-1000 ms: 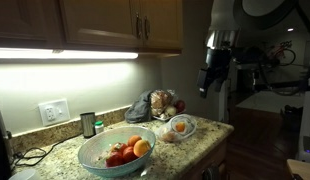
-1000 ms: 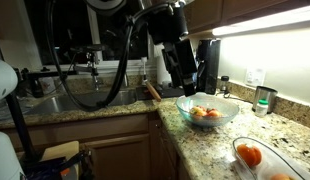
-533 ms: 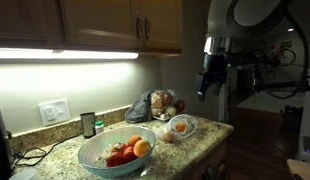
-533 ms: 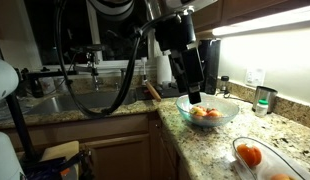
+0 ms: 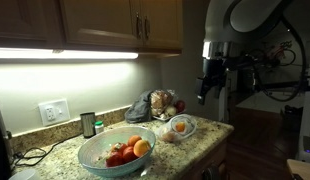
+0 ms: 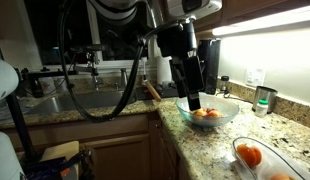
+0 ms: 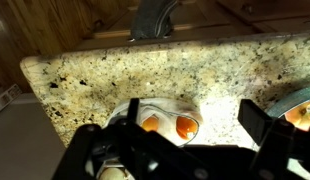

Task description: Move a fruit from the bag to the bowl

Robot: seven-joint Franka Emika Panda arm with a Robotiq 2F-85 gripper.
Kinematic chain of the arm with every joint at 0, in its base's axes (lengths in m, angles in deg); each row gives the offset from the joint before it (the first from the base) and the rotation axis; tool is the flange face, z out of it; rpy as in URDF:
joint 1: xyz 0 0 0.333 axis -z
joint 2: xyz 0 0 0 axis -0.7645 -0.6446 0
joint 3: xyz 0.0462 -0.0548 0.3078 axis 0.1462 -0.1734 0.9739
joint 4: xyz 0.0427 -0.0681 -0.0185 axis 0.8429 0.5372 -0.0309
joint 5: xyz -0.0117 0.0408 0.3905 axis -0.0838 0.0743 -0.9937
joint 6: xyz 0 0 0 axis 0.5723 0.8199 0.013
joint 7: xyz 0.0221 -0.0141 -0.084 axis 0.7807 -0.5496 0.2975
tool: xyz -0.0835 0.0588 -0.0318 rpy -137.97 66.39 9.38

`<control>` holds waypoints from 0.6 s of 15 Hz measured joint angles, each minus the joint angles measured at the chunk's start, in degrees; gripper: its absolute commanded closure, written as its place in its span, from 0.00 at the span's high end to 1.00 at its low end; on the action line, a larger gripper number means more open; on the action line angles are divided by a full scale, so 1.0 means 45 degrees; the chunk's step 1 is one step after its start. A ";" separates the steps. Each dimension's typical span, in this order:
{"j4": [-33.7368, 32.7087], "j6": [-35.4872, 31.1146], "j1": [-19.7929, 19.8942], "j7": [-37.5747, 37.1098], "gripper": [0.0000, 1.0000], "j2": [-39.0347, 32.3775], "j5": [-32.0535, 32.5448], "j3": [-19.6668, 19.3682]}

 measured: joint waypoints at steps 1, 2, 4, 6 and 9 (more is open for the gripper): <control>-0.0046 -0.0069 0.0012 -0.0064 1.00 -0.0177 0.0069 -0.0003; -0.0107 -0.0221 0.0036 -0.0180 1.00 -0.0364 0.0155 -0.0005; -0.0240 -0.0661 0.0136 -0.0480 1.00 -0.0771 0.0419 -0.0009; -0.0384 -0.1121 0.0339 -0.0792 1.00 -0.1185 0.0764 -0.0013; -0.0634 -0.1795 0.0746 -0.1458 1.00 -0.1879 0.1493 -0.0027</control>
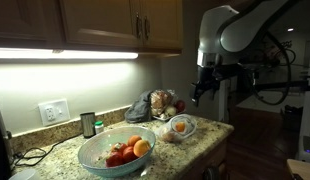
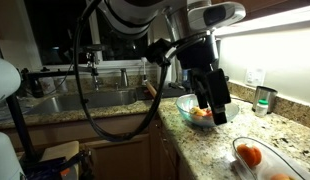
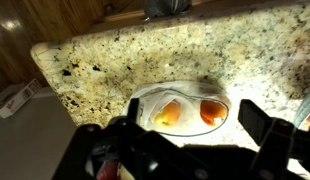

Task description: Move a fruit from the bag to the bowl

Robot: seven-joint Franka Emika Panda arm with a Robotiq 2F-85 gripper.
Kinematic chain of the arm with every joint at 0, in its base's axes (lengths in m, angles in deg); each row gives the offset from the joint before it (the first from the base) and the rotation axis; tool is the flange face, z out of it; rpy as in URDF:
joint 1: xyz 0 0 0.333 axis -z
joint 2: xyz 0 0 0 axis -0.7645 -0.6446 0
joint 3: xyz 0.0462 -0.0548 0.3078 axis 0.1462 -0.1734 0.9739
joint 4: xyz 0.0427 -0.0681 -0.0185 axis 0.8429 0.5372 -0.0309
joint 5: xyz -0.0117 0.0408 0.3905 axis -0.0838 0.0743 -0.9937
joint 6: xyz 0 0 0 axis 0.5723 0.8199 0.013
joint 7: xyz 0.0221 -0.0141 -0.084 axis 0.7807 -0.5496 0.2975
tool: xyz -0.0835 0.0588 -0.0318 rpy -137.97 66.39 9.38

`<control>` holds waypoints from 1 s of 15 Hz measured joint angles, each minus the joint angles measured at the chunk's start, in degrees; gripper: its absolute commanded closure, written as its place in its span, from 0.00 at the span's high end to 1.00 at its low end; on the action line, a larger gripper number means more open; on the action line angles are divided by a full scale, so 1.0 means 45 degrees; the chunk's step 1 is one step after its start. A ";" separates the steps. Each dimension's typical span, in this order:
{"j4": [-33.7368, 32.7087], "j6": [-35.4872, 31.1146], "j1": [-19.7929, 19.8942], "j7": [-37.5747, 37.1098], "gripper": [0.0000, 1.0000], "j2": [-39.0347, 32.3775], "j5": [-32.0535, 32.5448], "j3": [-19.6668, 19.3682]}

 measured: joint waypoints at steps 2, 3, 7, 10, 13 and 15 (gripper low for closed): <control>-0.0187 -0.0329 0.0268 -0.0495 1.00 -0.0492 0.0491 -0.0028; -0.0296 -0.0483 0.0363 -0.0729 1.00 -0.0753 0.0705 -0.0071; -0.0679 -0.1488 0.0467 -0.1371 1.00 -0.1744 0.0914 -0.0443; -0.1032 -0.2222 0.0428 -0.1458 1.00 -0.2504 0.0729 -0.0762; -0.1497 -0.2475 0.0290 -0.1439 1.00 -0.3207 0.0273 -0.0926; -0.1776 -0.2493 0.0083 -0.1407 1.00 -0.3603 -0.0126 -0.1005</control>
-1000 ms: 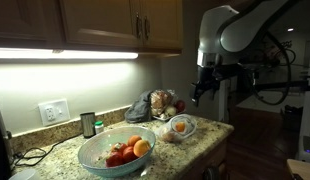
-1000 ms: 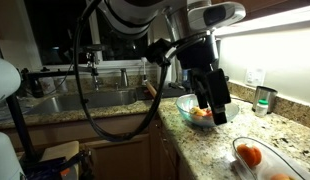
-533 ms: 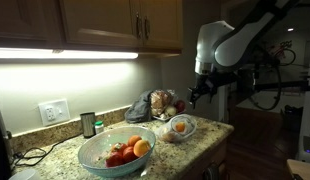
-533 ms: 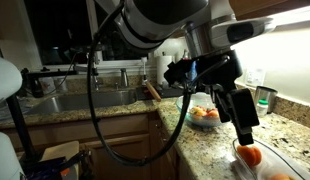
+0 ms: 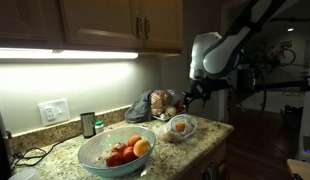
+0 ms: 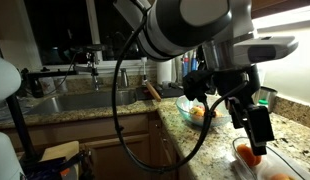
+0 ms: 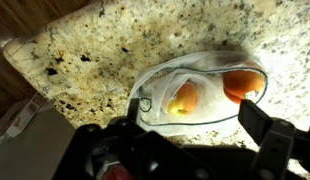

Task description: Move a fruit from the bag to the bowl

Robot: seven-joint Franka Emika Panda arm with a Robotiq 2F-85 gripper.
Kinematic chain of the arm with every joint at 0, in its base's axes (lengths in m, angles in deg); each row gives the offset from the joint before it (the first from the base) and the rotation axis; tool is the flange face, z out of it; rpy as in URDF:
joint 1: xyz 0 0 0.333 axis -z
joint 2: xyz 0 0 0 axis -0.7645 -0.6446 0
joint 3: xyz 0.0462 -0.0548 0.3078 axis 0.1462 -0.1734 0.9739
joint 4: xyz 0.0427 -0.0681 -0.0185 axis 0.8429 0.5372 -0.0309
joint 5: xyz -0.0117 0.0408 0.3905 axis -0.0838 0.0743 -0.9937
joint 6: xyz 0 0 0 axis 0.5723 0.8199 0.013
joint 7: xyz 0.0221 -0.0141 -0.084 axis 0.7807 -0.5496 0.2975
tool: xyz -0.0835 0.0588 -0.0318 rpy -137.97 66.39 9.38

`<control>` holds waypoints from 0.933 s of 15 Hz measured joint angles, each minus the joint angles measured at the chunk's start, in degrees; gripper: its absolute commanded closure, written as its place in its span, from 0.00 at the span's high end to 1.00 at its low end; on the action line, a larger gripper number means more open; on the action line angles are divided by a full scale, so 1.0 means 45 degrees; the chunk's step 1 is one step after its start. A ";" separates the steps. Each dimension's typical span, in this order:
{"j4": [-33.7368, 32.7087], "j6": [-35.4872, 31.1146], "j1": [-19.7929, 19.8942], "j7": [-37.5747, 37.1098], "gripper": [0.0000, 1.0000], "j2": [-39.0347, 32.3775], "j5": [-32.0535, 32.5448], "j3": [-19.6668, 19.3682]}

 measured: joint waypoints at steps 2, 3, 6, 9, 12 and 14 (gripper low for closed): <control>-0.0215 -0.0004 -0.0241 0.0141 1.00 -0.0336 -0.0496 -0.0074; -0.0303 -0.0005 -0.0372 0.0185 1.00 -0.0486 -0.0725 -0.0123; -0.0637 -0.0005 -0.0657 0.0203 1.00 -0.0968 -0.1051 -0.0259; -0.1077 -0.0006 -0.0868 0.0191 1.00 -0.1514 -0.1043 -0.0522; -0.1620 -0.0023 -0.1084 0.0184 1.00 -0.2109 -0.1040 -0.0859; -0.1969 -0.0025 -0.1231 0.0162 1.00 -0.2481 -0.1040 -0.1056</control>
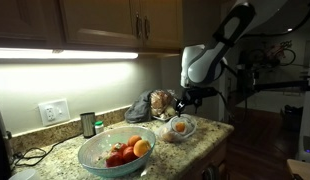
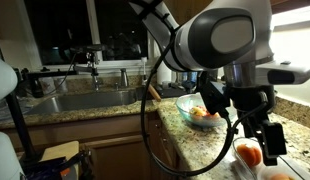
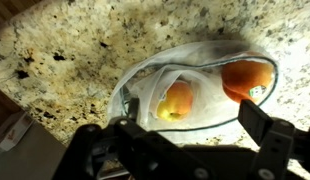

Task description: Move a fruit from the bag to the bowl

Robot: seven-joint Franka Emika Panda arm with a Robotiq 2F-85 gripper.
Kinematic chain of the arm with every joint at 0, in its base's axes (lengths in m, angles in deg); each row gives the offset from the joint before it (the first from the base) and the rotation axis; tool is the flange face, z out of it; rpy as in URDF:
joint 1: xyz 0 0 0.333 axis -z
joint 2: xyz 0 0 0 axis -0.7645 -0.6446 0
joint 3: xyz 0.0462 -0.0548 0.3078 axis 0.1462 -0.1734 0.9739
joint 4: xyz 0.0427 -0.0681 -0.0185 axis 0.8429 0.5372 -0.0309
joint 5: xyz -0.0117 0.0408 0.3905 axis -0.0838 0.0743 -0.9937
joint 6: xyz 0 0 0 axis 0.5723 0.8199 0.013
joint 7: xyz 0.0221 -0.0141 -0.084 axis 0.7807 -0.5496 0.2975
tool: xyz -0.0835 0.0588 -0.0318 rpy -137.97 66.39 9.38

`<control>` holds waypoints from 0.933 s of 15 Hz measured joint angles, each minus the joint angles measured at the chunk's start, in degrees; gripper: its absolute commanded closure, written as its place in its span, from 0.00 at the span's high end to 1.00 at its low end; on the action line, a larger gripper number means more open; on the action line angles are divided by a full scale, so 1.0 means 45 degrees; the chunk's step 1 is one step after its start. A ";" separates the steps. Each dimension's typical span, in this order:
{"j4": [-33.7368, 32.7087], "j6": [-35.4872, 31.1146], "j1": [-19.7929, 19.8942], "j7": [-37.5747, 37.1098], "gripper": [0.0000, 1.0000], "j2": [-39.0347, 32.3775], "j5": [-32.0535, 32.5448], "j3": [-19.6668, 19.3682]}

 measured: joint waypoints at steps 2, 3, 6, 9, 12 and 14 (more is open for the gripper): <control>-0.0322 0.0000 -0.0178 -0.0019 1.00 -0.0367 0.0000 -0.0187; -0.0460 0.0000 -0.0276 -0.0034 1.00 -0.0547 0.0000 -0.0273; -0.0807 0.0003 -0.0577 -0.0124 1.00 -0.1078 0.0000 -0.0504; -0.1059 0.0009 -0.0830 -0.0195 1.00 -0.1493 -0.0028 -0.0636; -0.1266 0.0009 -0.0983 -0.0195 1.00 -0.1734 -0.0223 -0.0650; -0.1381 0.0009 -0.1069 -0.0190 1.00 -0.1862 -0.0431 -0.0650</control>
